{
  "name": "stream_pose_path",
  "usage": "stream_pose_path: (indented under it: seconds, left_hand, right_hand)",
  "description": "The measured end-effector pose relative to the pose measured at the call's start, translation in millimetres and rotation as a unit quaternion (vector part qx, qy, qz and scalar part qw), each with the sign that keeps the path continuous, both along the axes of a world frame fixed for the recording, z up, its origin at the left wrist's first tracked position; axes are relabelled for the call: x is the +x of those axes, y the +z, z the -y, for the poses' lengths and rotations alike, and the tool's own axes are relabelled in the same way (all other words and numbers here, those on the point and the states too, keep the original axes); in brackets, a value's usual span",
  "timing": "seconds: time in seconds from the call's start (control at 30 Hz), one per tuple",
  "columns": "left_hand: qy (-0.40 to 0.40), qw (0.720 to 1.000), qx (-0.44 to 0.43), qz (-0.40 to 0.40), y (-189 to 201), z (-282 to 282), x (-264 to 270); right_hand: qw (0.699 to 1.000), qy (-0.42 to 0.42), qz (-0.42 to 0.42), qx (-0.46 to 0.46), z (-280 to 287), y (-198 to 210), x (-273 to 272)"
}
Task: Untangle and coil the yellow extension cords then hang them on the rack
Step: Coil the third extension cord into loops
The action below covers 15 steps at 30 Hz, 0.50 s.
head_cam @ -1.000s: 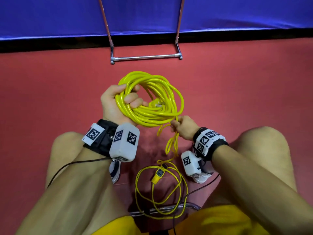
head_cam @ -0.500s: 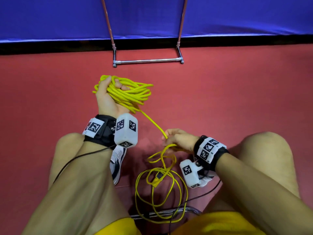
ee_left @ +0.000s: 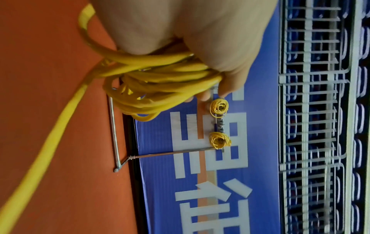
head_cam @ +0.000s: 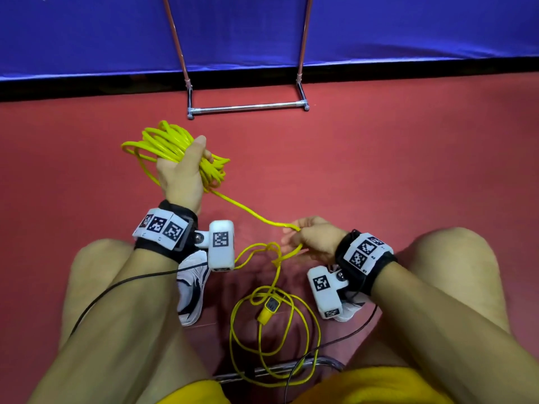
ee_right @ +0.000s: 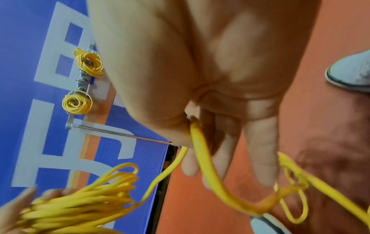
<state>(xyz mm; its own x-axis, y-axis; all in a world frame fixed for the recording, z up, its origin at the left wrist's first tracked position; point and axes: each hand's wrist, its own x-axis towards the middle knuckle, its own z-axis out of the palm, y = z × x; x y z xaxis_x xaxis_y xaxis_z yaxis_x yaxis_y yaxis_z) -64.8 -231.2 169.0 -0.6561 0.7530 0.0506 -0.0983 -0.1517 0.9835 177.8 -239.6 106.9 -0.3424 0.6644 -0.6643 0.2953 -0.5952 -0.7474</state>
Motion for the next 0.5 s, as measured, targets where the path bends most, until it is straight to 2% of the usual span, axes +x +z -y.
stream_pose_path:
  seconds: [0.07,0.17,0.23,0.3,0.4,0.43,0.5]
  left_hand:
    - [0.014,0.994,-0.047,-0.096,-4,0,-2]
    - [0.012,0.978,-0.085,-0.188,-13,-2,-1]
    - [-0.009,0.963,-0.117,-0.243,-19,-3,1]
    - [-0.071,0.94,-0.139,-0.302,-25,-3,0]
    - [-0.227,0.884,-0.165,-0.374,-24,4,8]
    - [-0.282,0.87,-0.169,-0.366,-26,7,12]
    - [-0.358,0.863,-0.216,-0.283,-25,15,27]
  right_hand:
    - [0.996,0.001,-0.088,-0.013,5,13,-4]
    - [0.978,0.075,-0.196,-0.018,20,33,-13]
    - [0.964,0.121,-0.235,0.006,26,39,-17]
    - [0.96,0.151,-0.223,0.077,25,44,-18]
    - [0.958,0.109,-0.228,0.133,10,55,-15]
    - [0.957,0.095,-0.227,0.154,5,58,-14]
    - [0.954,0.079,-0.193,0.217,-3,59,-12]
